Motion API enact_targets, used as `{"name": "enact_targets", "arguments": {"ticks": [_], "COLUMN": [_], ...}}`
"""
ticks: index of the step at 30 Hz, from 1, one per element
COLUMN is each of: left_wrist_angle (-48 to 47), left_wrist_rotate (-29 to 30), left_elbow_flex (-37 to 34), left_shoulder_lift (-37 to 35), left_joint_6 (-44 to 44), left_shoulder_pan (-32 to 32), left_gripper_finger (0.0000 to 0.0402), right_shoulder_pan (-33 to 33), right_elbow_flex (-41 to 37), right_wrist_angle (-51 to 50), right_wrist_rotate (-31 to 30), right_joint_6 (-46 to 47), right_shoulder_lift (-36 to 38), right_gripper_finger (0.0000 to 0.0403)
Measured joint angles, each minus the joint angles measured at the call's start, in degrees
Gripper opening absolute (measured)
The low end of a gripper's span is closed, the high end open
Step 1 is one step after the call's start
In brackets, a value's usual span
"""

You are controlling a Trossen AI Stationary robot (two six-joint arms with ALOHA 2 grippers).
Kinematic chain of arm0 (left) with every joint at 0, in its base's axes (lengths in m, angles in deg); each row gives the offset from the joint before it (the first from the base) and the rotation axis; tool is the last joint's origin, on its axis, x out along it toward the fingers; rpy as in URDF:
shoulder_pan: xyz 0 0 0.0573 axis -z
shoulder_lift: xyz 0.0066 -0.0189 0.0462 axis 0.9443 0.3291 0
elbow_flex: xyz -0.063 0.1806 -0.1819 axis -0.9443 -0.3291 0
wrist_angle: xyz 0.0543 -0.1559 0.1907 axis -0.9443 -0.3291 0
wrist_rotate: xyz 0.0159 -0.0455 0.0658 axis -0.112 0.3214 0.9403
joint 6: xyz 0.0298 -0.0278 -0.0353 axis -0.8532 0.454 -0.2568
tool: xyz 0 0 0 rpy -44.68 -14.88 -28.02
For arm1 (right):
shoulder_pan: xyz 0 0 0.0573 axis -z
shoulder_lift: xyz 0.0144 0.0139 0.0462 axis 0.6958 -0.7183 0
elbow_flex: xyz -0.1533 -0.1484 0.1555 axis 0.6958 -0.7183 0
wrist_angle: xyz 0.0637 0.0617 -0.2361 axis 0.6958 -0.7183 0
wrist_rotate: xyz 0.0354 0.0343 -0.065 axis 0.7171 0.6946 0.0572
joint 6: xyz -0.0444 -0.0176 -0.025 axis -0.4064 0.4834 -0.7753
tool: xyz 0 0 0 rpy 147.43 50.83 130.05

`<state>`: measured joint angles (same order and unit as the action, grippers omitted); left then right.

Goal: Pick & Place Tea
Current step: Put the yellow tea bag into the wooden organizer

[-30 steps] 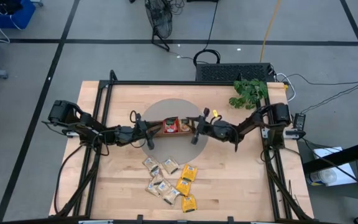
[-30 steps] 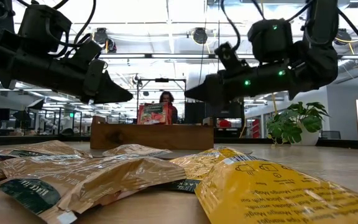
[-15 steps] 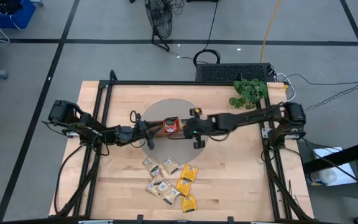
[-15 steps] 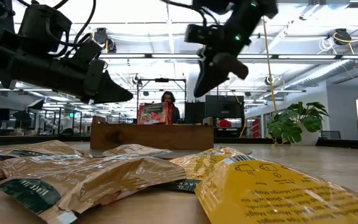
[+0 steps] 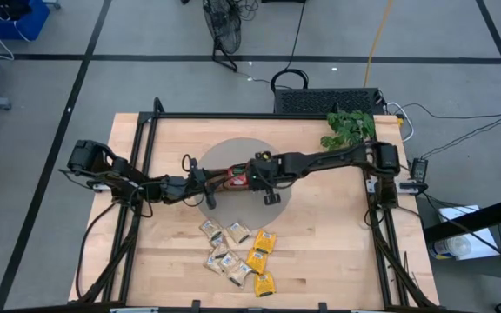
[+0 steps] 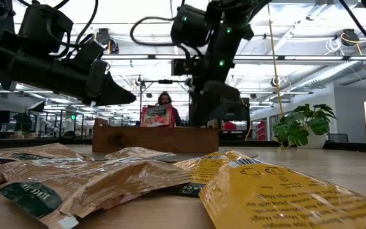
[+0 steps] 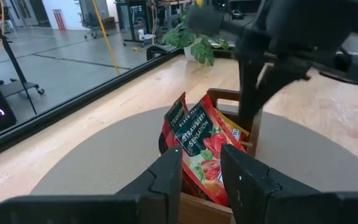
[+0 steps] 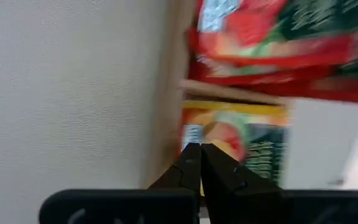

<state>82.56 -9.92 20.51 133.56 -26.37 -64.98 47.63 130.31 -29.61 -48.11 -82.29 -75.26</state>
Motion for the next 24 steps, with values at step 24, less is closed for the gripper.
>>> {"name": "enact_targets", "arguments": {"ticks": [24], "left_wrist_angle": [-0.04], "left_wrist_rotate": [0.00], "left_elbow_flex": [0.00], "left_shoulder_lift": [0.00], "left_joint_6": [0.00], "left_shoulder_pan": [0.01], "left_gripper_finger": [0.0115], "right_shoulder_pan": [3.91], "right_elbow_flex": [-4.02], "right_wrist_angle": [3.35], "right_wrist_rotate": [-1.55], "right_joint_6": [2.28], "right_shoulder_lift": [-2.98], "right_gripper_finger": [0.0000]}}
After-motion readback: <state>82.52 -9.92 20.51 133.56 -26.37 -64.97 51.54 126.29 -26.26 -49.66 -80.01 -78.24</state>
